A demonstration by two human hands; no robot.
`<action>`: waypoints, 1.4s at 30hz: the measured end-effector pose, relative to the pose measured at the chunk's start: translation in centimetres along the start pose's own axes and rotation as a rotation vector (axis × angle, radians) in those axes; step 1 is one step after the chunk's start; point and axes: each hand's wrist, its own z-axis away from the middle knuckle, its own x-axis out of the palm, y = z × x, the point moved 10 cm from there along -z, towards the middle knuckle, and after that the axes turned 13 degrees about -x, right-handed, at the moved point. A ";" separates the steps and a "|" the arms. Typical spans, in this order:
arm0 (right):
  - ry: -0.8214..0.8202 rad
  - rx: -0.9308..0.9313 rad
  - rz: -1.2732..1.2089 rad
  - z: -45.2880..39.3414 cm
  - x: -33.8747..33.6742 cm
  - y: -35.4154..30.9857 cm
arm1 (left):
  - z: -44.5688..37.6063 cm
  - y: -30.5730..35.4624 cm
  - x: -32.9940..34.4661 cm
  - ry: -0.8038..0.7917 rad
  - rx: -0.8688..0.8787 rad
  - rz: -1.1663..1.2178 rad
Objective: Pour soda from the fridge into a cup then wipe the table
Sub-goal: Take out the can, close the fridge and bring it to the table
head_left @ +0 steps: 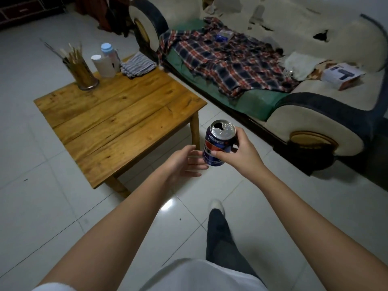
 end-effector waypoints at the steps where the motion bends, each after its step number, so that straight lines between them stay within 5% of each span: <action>1: -0.016 -0.004 -0.010 -1.8 -0.1 0.3 | -0.9 1.3 -0.4 0.014 0.002 0.010; 13: -0.303 -0.140 -0.003 -23.4 1.9 1.8 | -10.0 14.3 -6.5 0.205 0.016 0.299; 42: -0.663 -0.185 0.076 -50.6 24.7 4.3 | -20.2 25.6 -31.7 0.419 -0.052 0.614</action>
